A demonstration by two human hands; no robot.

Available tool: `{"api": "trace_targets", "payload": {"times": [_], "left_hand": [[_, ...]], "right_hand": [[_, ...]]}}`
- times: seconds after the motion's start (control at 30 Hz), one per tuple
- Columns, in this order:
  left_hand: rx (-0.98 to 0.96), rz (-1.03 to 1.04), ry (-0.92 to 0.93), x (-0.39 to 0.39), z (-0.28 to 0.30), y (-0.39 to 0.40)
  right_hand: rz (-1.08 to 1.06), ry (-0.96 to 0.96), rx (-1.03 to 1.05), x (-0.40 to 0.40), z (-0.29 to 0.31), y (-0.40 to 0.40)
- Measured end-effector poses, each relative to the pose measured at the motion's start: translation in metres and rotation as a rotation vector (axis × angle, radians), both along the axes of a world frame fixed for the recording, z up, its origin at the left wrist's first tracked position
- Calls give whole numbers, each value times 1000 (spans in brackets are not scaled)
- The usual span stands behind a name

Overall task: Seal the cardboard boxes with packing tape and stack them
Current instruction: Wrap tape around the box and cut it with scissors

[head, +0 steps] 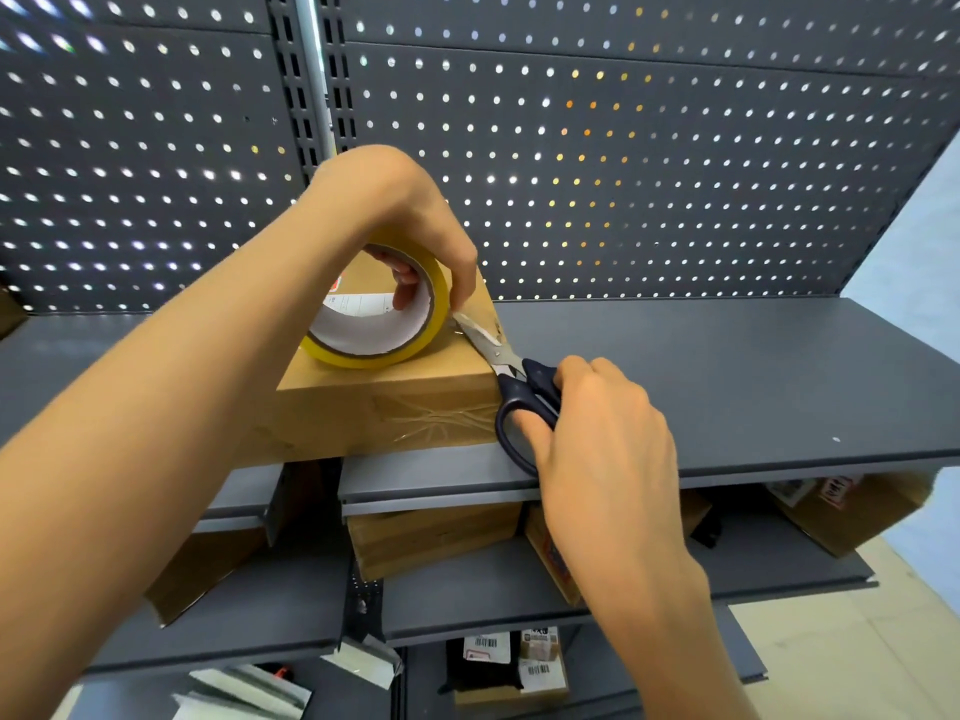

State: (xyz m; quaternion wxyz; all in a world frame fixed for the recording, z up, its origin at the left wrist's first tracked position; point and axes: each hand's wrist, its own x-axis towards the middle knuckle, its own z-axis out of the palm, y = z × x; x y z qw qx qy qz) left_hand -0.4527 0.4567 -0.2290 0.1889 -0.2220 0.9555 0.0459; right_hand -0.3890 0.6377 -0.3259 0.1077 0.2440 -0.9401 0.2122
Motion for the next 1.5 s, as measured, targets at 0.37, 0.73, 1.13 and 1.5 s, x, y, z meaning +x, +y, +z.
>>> {"api": "trace_targets", "payload": {"times": [0.37,0.73,1.13,1.5], "left_hand": [[78,20,158,16,2,-9],[77,15,146,19,3,-6],[43,15,179,22,2,-1],[-46,52,758,66,16,9]], "right_hand": [[-64,37,-116,-19,5,6],[-351,-66,-97,-84,-22,34],[-270,-140,92,-99,-60,19],[422,-565,-860,-44,4,-31]]}}
